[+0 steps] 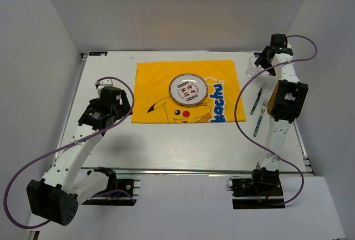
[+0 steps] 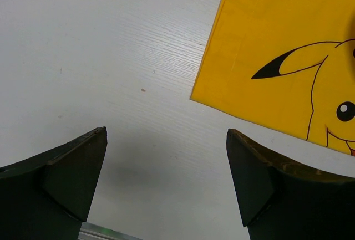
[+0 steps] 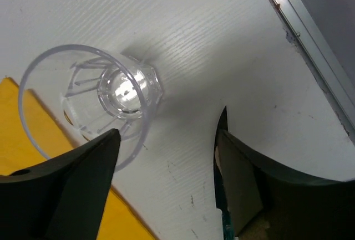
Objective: Set the dinner table for one person
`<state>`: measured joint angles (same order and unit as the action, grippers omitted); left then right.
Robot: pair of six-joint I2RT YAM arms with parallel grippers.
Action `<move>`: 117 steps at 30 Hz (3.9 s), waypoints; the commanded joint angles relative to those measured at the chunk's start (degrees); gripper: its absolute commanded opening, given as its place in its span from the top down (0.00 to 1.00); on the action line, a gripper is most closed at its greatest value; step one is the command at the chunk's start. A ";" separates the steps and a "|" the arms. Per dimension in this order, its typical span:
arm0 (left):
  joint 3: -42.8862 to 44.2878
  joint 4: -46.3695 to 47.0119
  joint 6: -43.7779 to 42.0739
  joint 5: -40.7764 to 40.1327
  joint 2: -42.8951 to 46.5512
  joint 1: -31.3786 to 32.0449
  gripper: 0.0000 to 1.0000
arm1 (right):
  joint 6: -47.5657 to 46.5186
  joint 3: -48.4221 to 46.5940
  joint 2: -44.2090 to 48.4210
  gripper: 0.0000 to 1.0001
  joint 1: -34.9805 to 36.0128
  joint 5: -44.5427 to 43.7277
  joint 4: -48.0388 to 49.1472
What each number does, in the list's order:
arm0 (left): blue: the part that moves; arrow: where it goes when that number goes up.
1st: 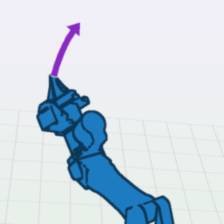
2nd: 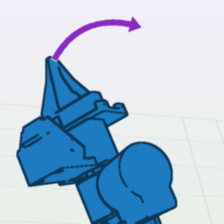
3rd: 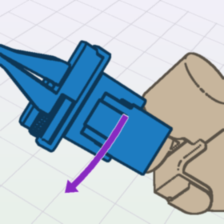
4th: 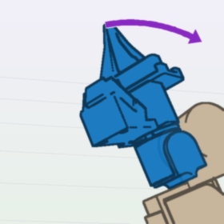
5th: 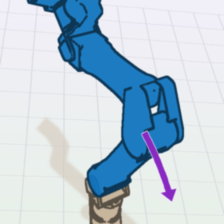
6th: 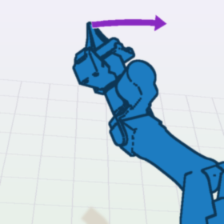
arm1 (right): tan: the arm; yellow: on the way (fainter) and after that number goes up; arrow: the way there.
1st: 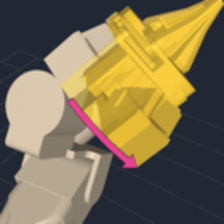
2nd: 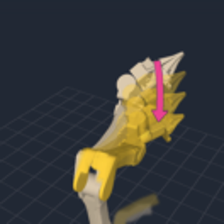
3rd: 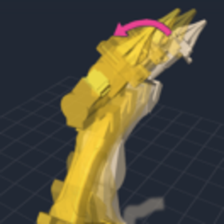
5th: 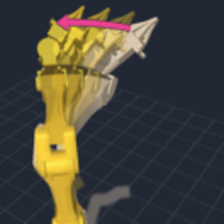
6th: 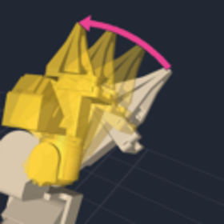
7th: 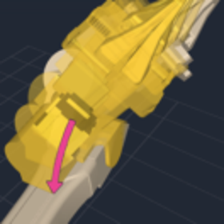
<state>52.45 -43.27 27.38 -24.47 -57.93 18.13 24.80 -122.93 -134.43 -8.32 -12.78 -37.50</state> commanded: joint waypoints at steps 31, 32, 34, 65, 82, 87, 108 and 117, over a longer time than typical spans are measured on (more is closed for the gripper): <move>-1.12 3.01 -1.89 5.75 -0.08 0.15 0.02 | -5.28 -8.99 0.58 1.00 13.68 0.38 2.07; -1.12 3.01 -1.97 5.92 -0.16 0.15 0.02 | -5.46 -9.16 0.40 1.00 13.76 0.90 2.86; -1.03 3.19 -2.15 6.36 -0.51 0.15 0.02 | -5.90 -9.51 -0.56 1.00 14.29 1.00 3.48; -0.76 1.87 -0.92 3.46 2.38 0.15 0.02 | -2.91 40.41 43.59 0.11 5.33 9.09 7.42; -0.59 2.48 -1.36 7.50 2.38 1.21 0.02 | -4.23 60.89 46.20 0.37 -1.53 13.30 13.59; -0.77 2.66 -1.45 7.68 2.12 1.21 0.02 | -3.79 53.79 38.66 0.39 -1.18 8.65 11.32; -0.68 2.66 -1.36 7.15 0.63 1.21 0.02 | -3.70 47.61 22.64 0.48 1.37 5.04 10.34; -0.85 2.66 -1.45 7.24 1.07 1.21 0.02 | -3.35 49.37 21.23 0.65 1.64 3.55 9.63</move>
<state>51.68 -41.12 25.96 -17.34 -57.65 19.16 21.19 -75.16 -111.37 -6.94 -8.03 -27.62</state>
